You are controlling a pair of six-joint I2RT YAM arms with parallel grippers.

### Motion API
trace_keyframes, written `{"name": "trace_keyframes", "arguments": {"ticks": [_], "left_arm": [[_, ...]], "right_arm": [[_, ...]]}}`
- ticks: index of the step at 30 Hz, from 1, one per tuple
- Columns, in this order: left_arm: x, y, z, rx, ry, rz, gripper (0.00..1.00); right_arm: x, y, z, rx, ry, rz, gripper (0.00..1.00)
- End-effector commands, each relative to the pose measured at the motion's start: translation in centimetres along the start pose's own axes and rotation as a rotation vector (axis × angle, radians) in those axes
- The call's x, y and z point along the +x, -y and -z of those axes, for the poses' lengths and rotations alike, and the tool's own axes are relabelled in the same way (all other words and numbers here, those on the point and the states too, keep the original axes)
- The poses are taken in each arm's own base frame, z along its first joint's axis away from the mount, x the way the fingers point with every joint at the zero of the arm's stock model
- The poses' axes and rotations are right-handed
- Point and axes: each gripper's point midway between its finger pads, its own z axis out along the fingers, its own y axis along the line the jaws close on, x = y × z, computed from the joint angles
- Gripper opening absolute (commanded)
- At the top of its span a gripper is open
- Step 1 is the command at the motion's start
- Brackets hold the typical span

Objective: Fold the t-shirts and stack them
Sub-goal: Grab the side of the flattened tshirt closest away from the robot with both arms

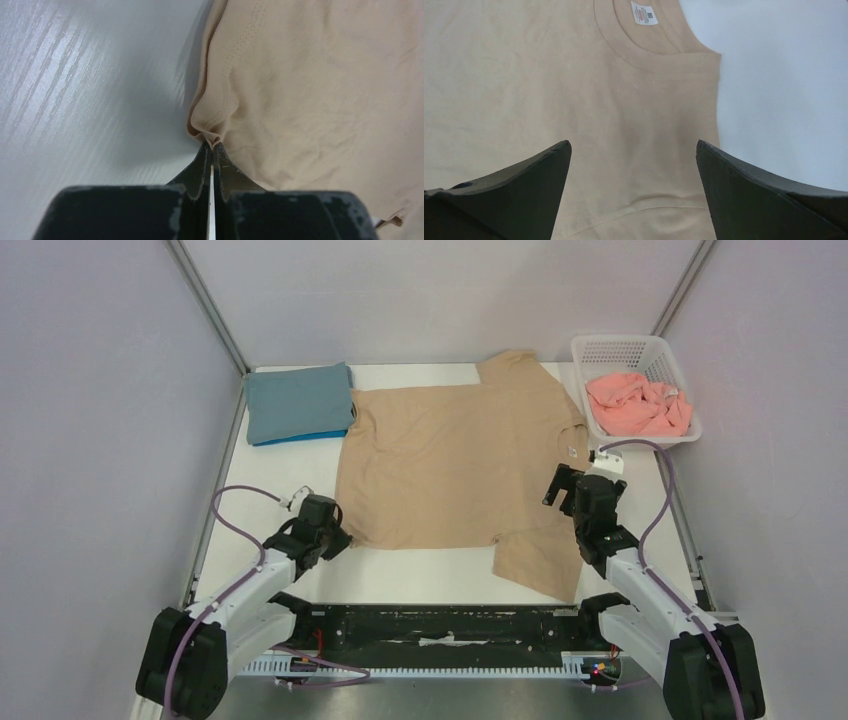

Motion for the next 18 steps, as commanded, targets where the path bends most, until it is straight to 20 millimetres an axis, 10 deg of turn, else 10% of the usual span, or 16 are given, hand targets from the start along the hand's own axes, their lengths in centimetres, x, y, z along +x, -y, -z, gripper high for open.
{"name": "trace_keyframes", "arguments": {"ticks": [1, 11, 18], "left_arm": [[-0.2, -0.3, 0.3, 0.025, 0.033, -0.021, 0.02], [-1.8, 1.2, 2.0, 0.118, 0.109, -0.078, 0.02], [-1.3, 0.3, 1.6, 0.092, 0.101, -0.090, 0.02]], "right_arm": [[-1.8, -0.8, 0.1, -0.013, 0.002, -0.010, 0.98], [4.0, -5.4, 4.0, -0.119, -0.286, 0.241, 0.98], [11.3, -3.6, 9.5, -0.205, -0.615, 0.342, 0.96]]}}
